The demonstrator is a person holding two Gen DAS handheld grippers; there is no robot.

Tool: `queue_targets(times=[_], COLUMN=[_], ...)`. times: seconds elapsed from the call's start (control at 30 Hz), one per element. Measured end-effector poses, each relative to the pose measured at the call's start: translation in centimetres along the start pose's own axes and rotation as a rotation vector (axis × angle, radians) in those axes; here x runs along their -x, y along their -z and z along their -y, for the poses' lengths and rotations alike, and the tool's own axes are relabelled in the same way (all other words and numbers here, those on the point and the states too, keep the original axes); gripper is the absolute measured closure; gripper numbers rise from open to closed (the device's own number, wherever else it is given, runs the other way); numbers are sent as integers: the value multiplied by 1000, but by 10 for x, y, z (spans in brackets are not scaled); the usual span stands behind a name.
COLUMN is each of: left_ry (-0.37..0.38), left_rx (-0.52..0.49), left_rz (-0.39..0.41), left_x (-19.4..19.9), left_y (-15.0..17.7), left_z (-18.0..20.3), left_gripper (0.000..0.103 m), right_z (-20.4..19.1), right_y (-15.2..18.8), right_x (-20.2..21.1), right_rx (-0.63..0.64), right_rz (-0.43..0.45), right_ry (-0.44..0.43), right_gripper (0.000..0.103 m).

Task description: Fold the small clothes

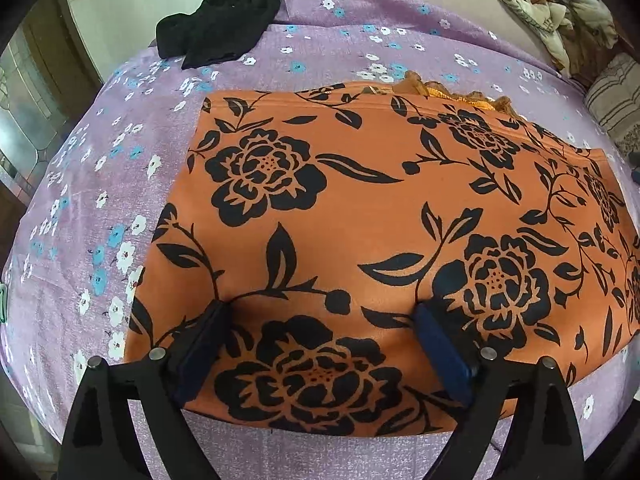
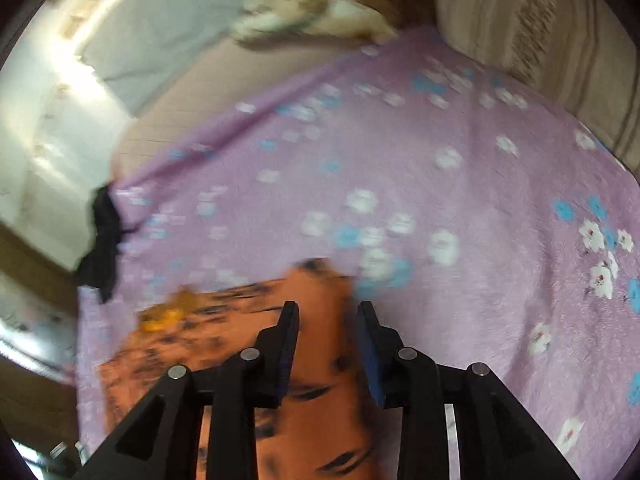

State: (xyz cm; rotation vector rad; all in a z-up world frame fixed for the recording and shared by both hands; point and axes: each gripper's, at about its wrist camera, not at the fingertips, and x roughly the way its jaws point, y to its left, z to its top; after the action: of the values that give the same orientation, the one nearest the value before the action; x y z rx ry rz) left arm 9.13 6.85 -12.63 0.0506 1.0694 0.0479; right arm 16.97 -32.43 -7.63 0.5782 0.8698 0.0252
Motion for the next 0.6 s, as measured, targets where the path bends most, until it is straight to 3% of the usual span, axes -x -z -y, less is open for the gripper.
queue_targets(times=[0.07,0.13,0.17,0.2,0.23,0.27,0.3,0.37,0.4,0.43,0.47,0.53,0.6], left_ry=[-4,-5,-4,-5,-6,-4,-3,-9,-10,-11,-12,-13,-4], left_rx=[3,3,2,-2,-6,-8,-7,-6,2,6,8,1,3], left_rz=[0,-2,-3,-9,-11,-10,-10,-9,-11,-13,-12,-15,-13], left_x=[0,0,1,1,3,3,2,1,1,1,1,2,3], left_y=[0,0,0,1,2,2,2,1,1,1,1,1,3], left_z=[-1,-1,0,1,3,2,2,3,3,3,3,4,2], left_gripper=[8,8,8,8,8,8,8,8,7,7,7,7,7], right_z=[-17,-5,15,33,41,38,22,5,3,9,30,51,24], right_y=[15,27,32,34,33,30,27,30,32,34,37,38,31], right_x=[-11,-42,-61,-64,-58,-48,-35,-30,-34,-44,-59,-56,-36], right_rx=[53,46,-33,-145,-212,-202,-130,-77,-46,-39,-140,-345,-227], right_rz=[-104,-239,-302,-293,-264,-229,-191,-203,-208,-230,-276,-235,-168], right_ry=[-194,-189,-162,-198,-209,-197,-165,-252,-255,-193,-158,-239,-203], right_gripper=[69,69,80,92,95,88,88,88,85,80,87,88,80])
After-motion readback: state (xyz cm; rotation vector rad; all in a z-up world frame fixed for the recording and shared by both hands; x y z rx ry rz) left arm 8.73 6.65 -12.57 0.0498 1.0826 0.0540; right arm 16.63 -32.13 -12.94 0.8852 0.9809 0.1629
